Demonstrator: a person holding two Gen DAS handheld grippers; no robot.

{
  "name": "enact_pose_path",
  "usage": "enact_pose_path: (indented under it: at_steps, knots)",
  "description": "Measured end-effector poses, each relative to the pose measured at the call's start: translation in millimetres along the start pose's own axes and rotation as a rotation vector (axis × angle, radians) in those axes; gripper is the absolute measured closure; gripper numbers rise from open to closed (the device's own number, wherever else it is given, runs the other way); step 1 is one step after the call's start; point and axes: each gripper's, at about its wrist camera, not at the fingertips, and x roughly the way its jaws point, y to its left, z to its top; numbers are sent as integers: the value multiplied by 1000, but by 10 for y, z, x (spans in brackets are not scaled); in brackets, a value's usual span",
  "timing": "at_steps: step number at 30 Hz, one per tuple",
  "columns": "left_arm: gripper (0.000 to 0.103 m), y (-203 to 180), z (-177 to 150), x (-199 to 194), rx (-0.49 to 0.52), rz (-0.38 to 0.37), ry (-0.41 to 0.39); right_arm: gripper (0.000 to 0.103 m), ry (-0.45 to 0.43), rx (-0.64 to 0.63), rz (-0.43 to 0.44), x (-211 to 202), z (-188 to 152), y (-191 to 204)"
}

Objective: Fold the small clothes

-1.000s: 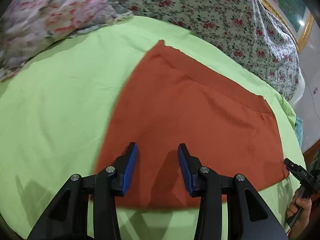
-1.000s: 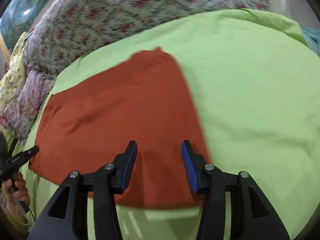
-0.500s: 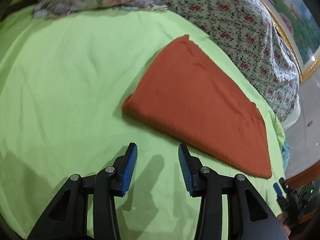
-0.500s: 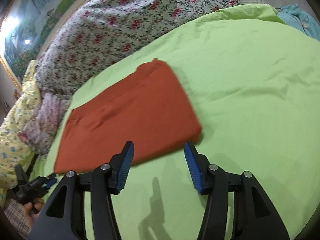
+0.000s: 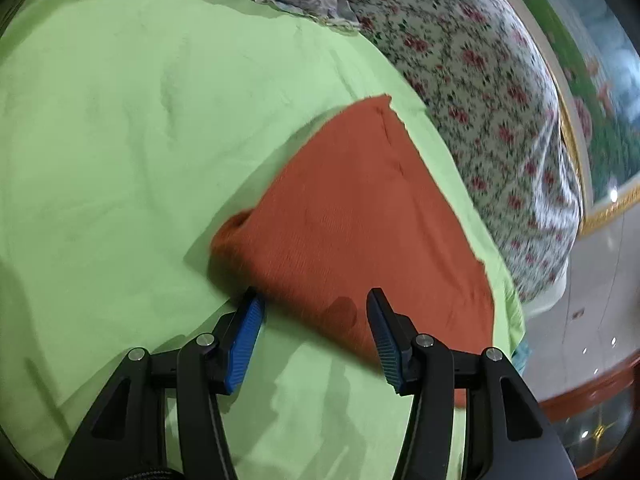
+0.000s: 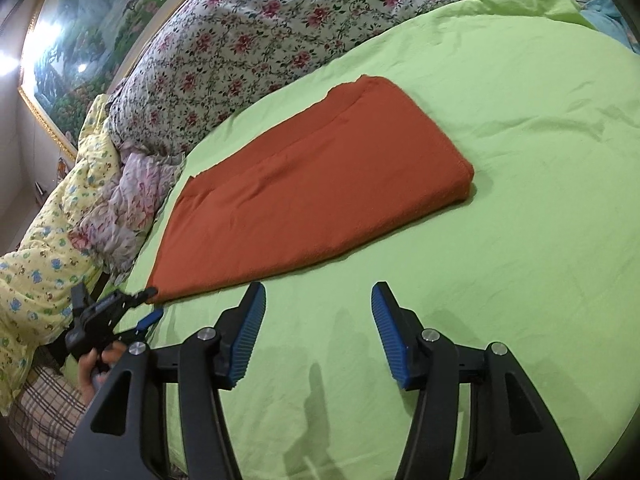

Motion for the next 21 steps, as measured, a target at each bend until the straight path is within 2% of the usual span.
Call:
enact_pose_path:
  at_steps: [4,7,12,14,18,21]
  knots:
    - [50,-54,107,141,-19,2,-31,47,7,5,-3,-2,-17,-13]
    - [54,-180,182,284,10,27,-47,47,10,10,-2,5,-16,-35]
    - [80,-370,272,428,62,46,-46,47,12,32,-5,16,4,-110]
    - [91,-469,271,413,105,51,-63,47,10,43,-4,3,27,-153]
    - [93,-882,176,307,281,70,-116,47,-2,49,-3,-28,108,-223]
    - [94,-1276,47,216,415,5,-131,47,-15,57,-1,-34,248,-289]
